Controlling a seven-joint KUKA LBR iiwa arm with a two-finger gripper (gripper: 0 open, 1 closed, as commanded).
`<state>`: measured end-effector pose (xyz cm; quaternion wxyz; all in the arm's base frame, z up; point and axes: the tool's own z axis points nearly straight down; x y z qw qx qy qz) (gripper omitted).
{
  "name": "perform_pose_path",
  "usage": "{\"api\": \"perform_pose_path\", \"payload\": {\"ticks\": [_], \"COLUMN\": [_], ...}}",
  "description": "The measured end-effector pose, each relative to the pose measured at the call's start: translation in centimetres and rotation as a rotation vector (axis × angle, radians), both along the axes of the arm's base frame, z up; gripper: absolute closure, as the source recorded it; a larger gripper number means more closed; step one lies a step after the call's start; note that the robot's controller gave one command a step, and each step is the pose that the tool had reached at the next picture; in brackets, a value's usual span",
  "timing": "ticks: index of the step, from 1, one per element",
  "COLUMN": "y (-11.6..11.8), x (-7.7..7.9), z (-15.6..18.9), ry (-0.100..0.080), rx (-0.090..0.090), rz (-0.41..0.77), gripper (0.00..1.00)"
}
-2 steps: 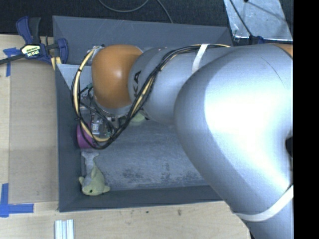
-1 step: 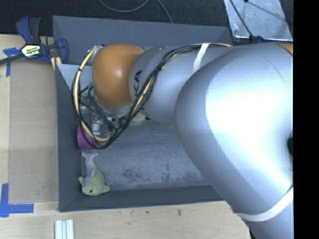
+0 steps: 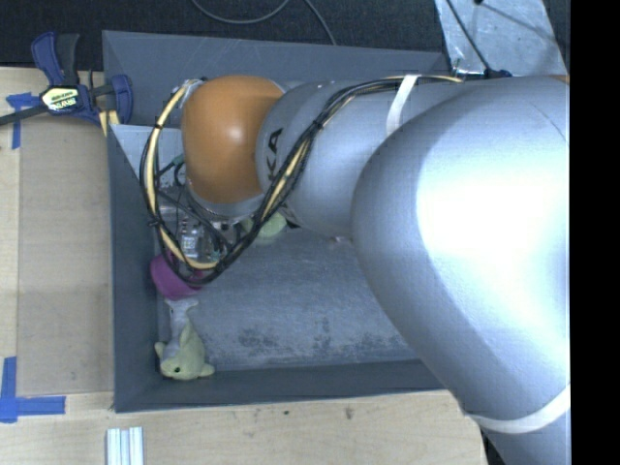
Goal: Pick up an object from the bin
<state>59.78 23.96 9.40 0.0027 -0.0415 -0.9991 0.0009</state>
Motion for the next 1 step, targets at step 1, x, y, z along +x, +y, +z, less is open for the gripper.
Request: {"api": "perform_pose_path", "payload": {"ticks": [1], "y": [0.07], "x": [0.28], "z": [1.61], "ry": [-0.01], "rx": [0.003], "rz": [0.0], "gripper": [1.0]}}
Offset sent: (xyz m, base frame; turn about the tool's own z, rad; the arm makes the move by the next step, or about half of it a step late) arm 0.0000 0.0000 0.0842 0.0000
